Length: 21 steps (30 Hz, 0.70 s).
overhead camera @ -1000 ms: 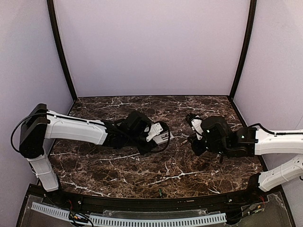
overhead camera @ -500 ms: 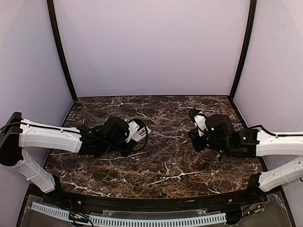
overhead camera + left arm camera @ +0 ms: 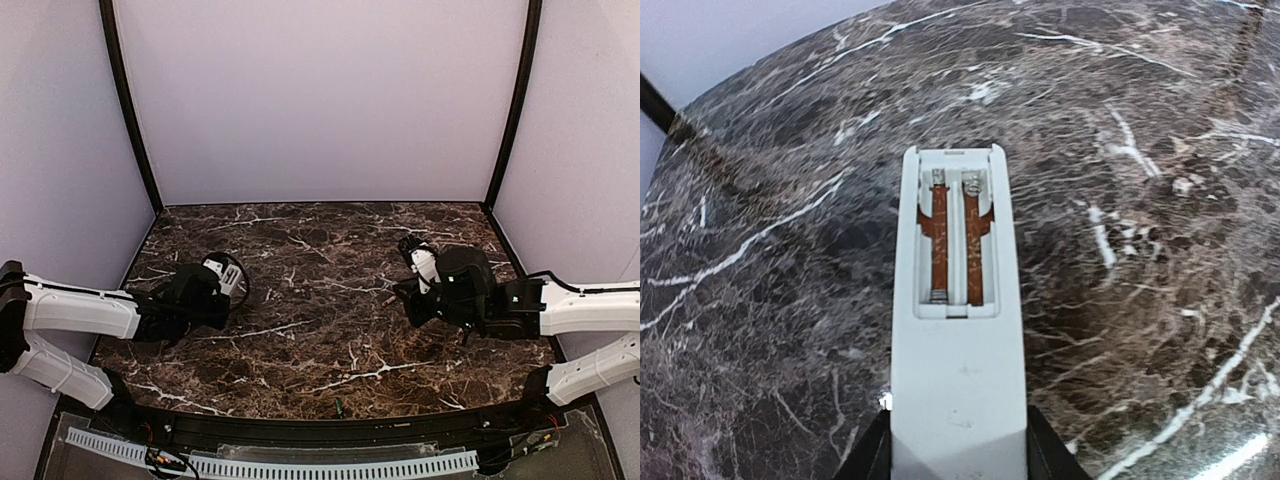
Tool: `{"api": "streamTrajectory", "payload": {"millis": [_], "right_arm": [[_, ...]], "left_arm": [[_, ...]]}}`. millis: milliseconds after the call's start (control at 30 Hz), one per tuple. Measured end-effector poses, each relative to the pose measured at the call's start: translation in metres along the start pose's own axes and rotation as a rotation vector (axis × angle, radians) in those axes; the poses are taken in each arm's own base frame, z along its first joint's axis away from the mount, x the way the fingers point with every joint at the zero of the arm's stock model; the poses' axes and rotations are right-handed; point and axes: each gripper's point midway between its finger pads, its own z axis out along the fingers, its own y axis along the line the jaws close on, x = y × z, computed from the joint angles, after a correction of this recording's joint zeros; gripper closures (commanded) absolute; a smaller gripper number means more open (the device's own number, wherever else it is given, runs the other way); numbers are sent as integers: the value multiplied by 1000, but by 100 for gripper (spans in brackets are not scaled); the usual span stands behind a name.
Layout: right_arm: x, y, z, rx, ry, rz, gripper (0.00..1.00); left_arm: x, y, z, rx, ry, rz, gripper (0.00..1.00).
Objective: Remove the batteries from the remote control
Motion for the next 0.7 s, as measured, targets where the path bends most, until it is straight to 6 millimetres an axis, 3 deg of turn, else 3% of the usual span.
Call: {"api": "streamTrajectory", "payload": {"millis": [133,267,500,700], "right_arm": [[0,1,-1,-13,-7,12,100],[0,2,-2,-20,-10,25,100],[1,4,-2,-28,-7,29,100],[5,6,2,-34,7,23,100]], "left_arm": [[16,24,9,-62,27,-79,100],[24,25,15,-75,35,-107,97],[39,26,21,-87,64,-137,73],[41,27,22,-95,60,-161,60]]}}
